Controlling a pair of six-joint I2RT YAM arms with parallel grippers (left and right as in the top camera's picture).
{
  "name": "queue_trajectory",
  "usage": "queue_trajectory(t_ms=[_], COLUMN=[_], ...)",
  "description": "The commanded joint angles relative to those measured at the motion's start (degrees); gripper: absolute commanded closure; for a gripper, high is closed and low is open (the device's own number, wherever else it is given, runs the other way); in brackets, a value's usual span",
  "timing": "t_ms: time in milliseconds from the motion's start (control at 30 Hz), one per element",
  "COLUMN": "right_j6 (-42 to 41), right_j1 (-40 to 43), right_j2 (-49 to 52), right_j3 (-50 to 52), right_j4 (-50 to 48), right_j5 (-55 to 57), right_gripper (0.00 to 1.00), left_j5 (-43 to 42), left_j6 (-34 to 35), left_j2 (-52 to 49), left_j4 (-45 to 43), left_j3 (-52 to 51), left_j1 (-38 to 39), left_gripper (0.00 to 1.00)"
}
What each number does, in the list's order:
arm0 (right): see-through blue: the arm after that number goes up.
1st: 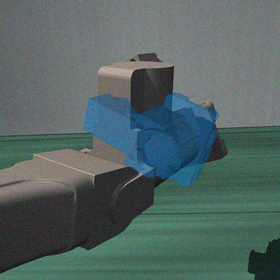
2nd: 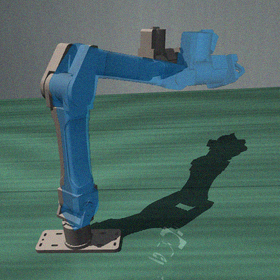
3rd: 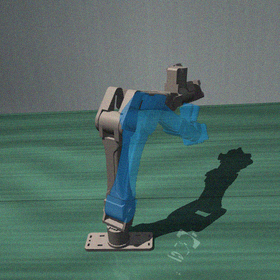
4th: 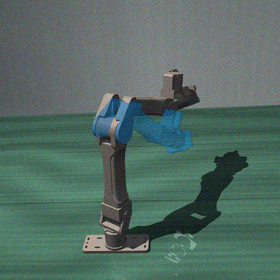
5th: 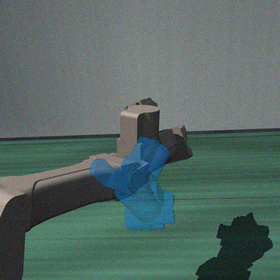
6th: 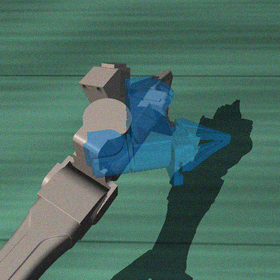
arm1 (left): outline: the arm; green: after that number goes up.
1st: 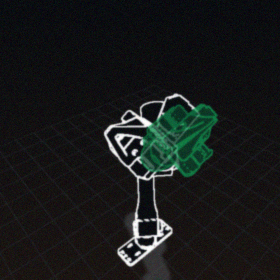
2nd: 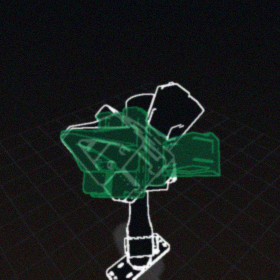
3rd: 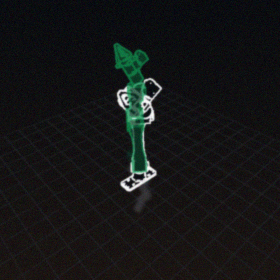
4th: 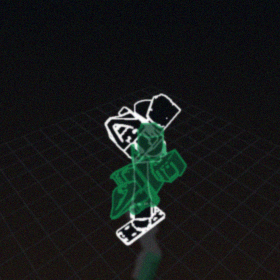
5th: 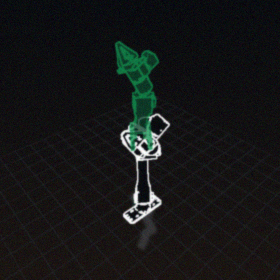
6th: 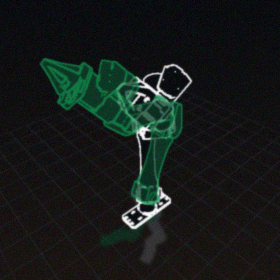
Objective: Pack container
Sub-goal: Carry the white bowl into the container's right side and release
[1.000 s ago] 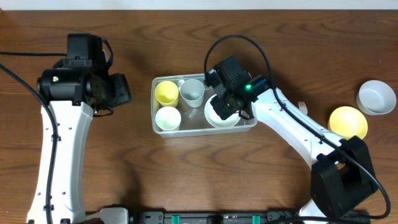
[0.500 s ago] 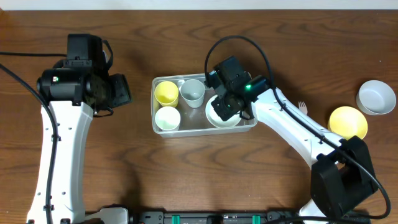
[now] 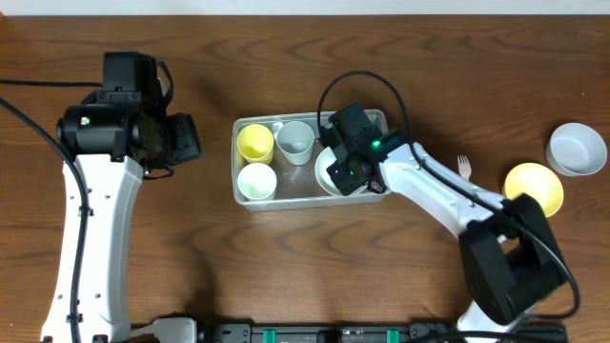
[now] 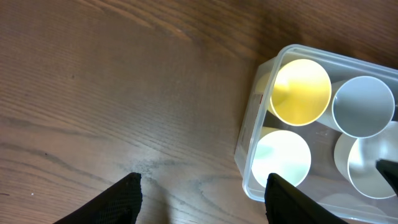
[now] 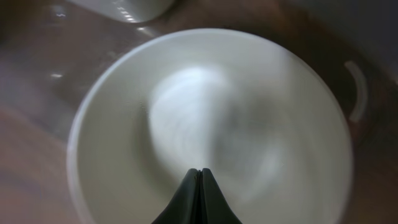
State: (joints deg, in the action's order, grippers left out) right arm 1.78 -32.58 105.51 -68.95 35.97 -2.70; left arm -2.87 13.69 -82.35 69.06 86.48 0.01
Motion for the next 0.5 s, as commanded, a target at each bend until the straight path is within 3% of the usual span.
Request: queue_trajectory(t_ms=[0,167,467], right_j6=[-1.55,-5.22,-7.48], right_j1=[0.52,0.57,0.90], right_j2=[2.49,3.65,3.65], right_j3=[0.26,0.26,0.26], right_j4=[-1.77,-5.18,-7.02], right_j5=[3.82,13.11,15.93], right_gripper=[0.99,0.99,0.99], left_j5=[-0.15,-0.15,-0.15], left_j6=[0.31,0.31,0.31], left_j2=[-0.11,-0.11,-0.11], left_j4=[0.31,0.31,0.33], left_j3=[-0.66,-0.68,-0.66], left_j1=[-0.22,-0.22,-0.22], left_gripper=[0.36,0.36,0.36])
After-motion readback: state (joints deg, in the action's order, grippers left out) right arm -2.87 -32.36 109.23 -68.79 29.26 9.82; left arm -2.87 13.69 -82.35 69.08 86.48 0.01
